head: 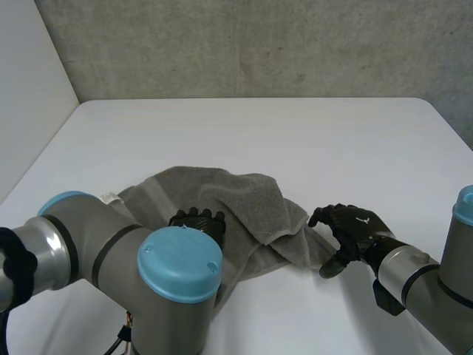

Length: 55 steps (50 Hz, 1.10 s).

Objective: Fold the towel.

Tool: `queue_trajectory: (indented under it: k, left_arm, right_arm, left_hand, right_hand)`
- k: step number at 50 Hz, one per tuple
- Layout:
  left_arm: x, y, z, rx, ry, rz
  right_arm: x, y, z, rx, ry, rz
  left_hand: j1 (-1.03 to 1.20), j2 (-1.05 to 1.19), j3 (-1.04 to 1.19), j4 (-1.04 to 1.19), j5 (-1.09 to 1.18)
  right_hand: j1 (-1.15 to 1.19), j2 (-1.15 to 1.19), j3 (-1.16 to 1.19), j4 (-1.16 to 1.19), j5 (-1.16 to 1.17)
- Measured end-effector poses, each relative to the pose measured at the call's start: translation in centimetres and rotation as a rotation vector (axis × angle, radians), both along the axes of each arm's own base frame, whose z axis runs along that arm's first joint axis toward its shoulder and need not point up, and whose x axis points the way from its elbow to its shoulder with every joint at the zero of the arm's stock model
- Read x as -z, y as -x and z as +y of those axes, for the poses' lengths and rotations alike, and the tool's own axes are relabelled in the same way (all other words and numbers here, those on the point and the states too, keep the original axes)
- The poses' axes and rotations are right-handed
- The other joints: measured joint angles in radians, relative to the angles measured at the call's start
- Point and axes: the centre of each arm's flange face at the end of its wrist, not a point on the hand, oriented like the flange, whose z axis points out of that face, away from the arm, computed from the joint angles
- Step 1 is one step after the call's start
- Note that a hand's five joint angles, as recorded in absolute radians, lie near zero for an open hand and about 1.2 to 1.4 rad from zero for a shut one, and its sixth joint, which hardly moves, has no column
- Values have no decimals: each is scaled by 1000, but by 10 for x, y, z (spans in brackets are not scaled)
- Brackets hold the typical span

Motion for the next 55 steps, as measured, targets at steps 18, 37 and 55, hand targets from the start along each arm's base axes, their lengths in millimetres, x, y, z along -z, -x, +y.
queue_trajectory:
  k: [18,37,55]
  left_arm:
    - [21,16,0,31,27,30]
    - [30,26,-11,20,32,33]
    - [-43,5,-29,-93,156,157]
  right_arm:
    - [10,1,2,-4,-42,4]
    - [28,-9,-11,-28,-60,-5]
    - [19,-8,-27,-3,43,-44]
  left_hand:
    - [0,0,0,0,0]
    - [260,259,266,254,266]
    - [721,724,735,719,726]
  right_hand:
    - [-16,-18,-27,-35,-68]
    - [286,285,275,274,261]
    - [872,835,856,859,858]
